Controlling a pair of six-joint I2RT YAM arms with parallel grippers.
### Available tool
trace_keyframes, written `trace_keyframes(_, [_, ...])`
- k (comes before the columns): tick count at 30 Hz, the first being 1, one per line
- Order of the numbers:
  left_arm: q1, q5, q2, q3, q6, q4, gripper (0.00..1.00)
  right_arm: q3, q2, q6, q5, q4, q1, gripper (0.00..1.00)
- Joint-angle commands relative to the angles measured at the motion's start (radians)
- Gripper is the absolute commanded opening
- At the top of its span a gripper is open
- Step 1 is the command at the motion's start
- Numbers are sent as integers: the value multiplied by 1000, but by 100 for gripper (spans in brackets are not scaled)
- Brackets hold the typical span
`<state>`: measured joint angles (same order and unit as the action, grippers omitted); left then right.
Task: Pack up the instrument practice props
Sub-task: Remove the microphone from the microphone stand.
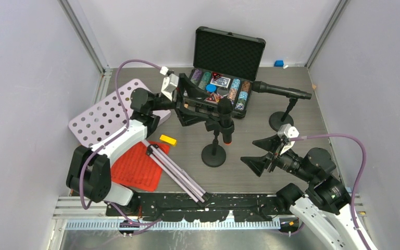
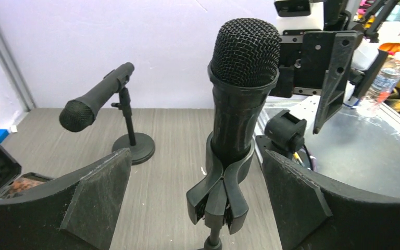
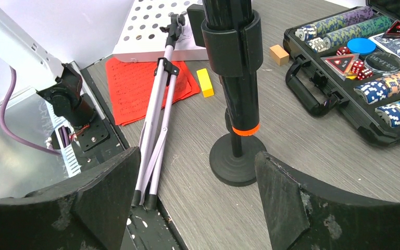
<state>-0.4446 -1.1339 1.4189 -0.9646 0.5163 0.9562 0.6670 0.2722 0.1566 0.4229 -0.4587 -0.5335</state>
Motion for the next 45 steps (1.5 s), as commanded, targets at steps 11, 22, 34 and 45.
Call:
trace_keyframes(11, [-35, -61, 31, 6, 86, 135, 100, 14, -16, -2, -9, -1, 2, 85])
trace_keyframes(22, [-65, -51, 24, 14, -44, -36, 100, 11, -28, 3, -11, -12, 1, 85])
trace_keyframes(34, [-72, -63, 28, 50, -71, -73, 100, 3, -33, 4, -7, -16, 1, 85])
trace_keyframes(45, [-80, -79, 44, 59, -83, -79, 100, 9, -33, 5, -10, -16, 1, 85])
